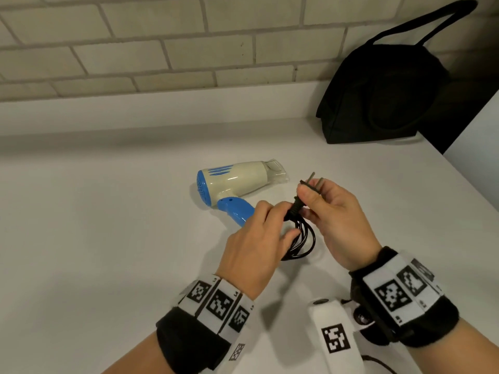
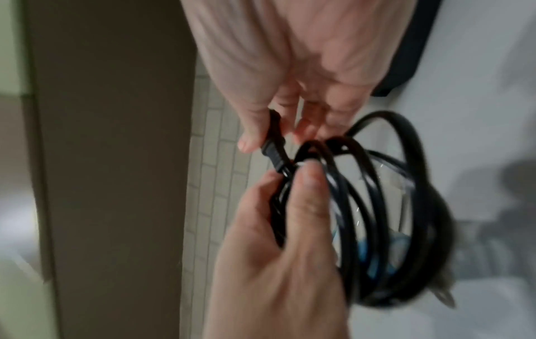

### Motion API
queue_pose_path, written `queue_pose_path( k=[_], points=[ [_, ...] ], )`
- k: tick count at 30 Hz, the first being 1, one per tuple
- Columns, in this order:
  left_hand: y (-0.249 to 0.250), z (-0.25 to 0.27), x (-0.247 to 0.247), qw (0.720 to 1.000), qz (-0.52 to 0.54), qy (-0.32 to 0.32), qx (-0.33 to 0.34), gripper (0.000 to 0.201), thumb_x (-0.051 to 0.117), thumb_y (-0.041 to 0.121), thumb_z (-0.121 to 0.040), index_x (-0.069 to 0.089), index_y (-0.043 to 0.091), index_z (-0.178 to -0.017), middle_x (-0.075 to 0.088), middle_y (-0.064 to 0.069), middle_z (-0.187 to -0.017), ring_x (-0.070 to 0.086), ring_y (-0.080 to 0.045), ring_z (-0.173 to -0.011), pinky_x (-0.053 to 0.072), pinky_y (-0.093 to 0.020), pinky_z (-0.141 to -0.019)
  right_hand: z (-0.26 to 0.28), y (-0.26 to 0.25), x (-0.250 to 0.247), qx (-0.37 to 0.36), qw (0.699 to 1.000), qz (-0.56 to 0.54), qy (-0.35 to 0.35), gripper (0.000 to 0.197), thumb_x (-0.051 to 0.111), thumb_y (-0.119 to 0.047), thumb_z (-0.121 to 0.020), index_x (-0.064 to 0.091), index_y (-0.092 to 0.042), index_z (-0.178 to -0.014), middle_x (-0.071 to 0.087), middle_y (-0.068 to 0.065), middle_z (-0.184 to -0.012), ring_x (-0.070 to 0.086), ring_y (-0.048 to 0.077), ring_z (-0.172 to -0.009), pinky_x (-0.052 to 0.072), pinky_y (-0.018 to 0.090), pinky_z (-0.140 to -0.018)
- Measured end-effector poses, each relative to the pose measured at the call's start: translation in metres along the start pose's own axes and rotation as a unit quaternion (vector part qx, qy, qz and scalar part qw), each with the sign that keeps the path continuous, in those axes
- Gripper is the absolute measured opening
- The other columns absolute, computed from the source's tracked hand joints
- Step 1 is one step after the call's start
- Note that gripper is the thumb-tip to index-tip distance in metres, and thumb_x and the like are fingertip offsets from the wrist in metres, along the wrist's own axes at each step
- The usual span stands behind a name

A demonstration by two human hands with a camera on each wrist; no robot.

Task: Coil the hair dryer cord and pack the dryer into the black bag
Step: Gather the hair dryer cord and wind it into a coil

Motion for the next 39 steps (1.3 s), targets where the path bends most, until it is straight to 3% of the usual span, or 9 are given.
queue_pose_path(
  k=[3,5,7,13,18,23,27,32,39],
  points=[
    [-0.013,0.002,0.007,0.987,0.132,-0.03,-0.085,0.049,0.056,0.026,-0.086,0.033,0.026,-0.129,0.047,0.009,-0.107,0.052,-0.008,-0.096,0.043,-0.018,-0.079,-0.003,0.013,-0.003,0.113,0.992,-0.05,-0.029,0.012,0.049,-0.022,-0.088,0.052,-0.01,-0.085,0.059,0.007,-0.084,0.064,0.01,-0.064,0.055,0.022,-0.06],
    [-0.024,0.006,0.008,0.963,0.222,-0.014,-0.151,0.053,0.063,0.02,-0.081,0.031,0.034,-0.121,0.049,0.014,-0.097,0.053,-0.003,-0.092,0.04,-0.006,-0.08,0.0,0.022,-0.006,0.176,0.982,-0.037,-0.05,0.017,0.048,-0.028,-0.089,0.047,-0.012,-0.086,0.06,0.013,-0.091,0.064,0.019,-0.065,0.054,0.032,-0.059],
    [-0.032,0.013,0.01,0.934,0.281,0.012,-0.219,0.051,0.066,0.024,-0.078,0.032,0.037,-0.114,0.051,0.012,-0.1,0.054,-0.007,-0.093,0.044,-0.013,-0.082,0.002,0.025,-0.009,0.185,0.98,-0.043,-0.049,0.016,0.047,-0.027,-0.09,0.042,-0.013,-0.085,0.062,0.014,-0.092,0.066,0.022,-0.064,0.054,0.036,-0.059],
    [-0.049,0.024,0.012,0.863,0.324,0.003,-0.388,0.043,0.06,0.041,-0.079,0.032,0.02,-0.104,0.04,0.008,-0.087,0.045,-0.005,-0.074,0.036,-0.018,-0.06,0.004,0.018,0.005,0.076,0.985,-0.151,0.042,0.007,0.039,-0.015,-0.094,0.04,-0.011,-0.087,0.062,0.013,-0.1,0.061,0.026,-0.091,0.05,0.039,-0.086],
    [-0.047,0.028,0.018,0.716,0.481,-0.125,-0.49,0.044,0.053,0.056,-0.077,0.045,0.015,-0.091,0.048,-0.002,-0.065,0.045,-0.012,-0.042,0.043,-0.023,-0.039,0.008,0.018,0.021,-0.021,0.99,-0.081,0.11,0.008,0.042,-0.02,-0.092,0.043,-0.023,-0.086,0.059,0.008,-0.106,0.057,0.022,-0.102,0.043,0.039,-0.098],
    [-0.043,0.024,0.02,0.623,0.635,-0.096,-0.447,0.035,0.053,0.026,-0.088,0.057,-0.002,-0.11,0.067,-0.025,-0.106,0.07,-0.023,-0.082,0.058,-0.026,-0.073,0.018,0.014,0.035,-0.097,0.992,-0.039,0.077,0.015,0.038,-0.011,-0.093,0.037,-0.025,-0.089,0.058,-0.007,-0.1,0.055,0.004,-0.091,0.044,0.014,-0.085],
    [-0.051,0.024,0.021,0.643,0.643,-0.033,-0.415,0.031,0.049,0.014,-0.09,0.056,-0.008,-0.111,0.068,-0.021,-0.105,0.069,-0.02,-0.091,0.057,-0.024,-0.077,0.02,0.022,0.039,-0.089,0.994,-0.035,0.048,0.012,0.037,-0.016,-0.094,0.036,-0.027,-0.088,0.061,0.007,-0.108,0.059,0.004,-0.093,0.046,0.013,-0.081],
    [-0.049,0.021,0.018,0.733,0.586,-0.015,-0.345,0.024,0.042,0.008,-0.093,0.056,0.002,-0.111,0.069,-0.014,-0.104,0.069,-0.018,-0.093,0.057,-0.026,-0.077,0.011,0.037,0.035,0.033,0.987,-0.153,0.044,0.011,0.035,-0.027,-0.095,0.04,-0.019,-0.089,0.063,0.013,-0.099,0.065,0.024,-0.088,0.05,0.05,-0.09],
    [-0.051,0.027,0.017,0.78,0.512,-0.122,-0.338,0.024,0.043,0.014,-0.093,0.051,0.006,-0.114,0.067,-0.012,-0.106,0.07,-0.014,-0.083,0.056,-0.021,-0.067,0.011,0.043,0.028,0.128,0.967,-0.22,0.019,0.016,0.035,-0.021,-0.096,0.041,-0.011,-0.085,0.057,0.009,-0.08,0.06,0.015,-0.062,0.052,0.035,-0.069]
  ],
)
Point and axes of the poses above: each hand's wrist, its own z-axis away from the middle knuckle, its own x-axis out of the palm, y = z × x, the point moved 5 cm from there along -z, towards the middle knuckle
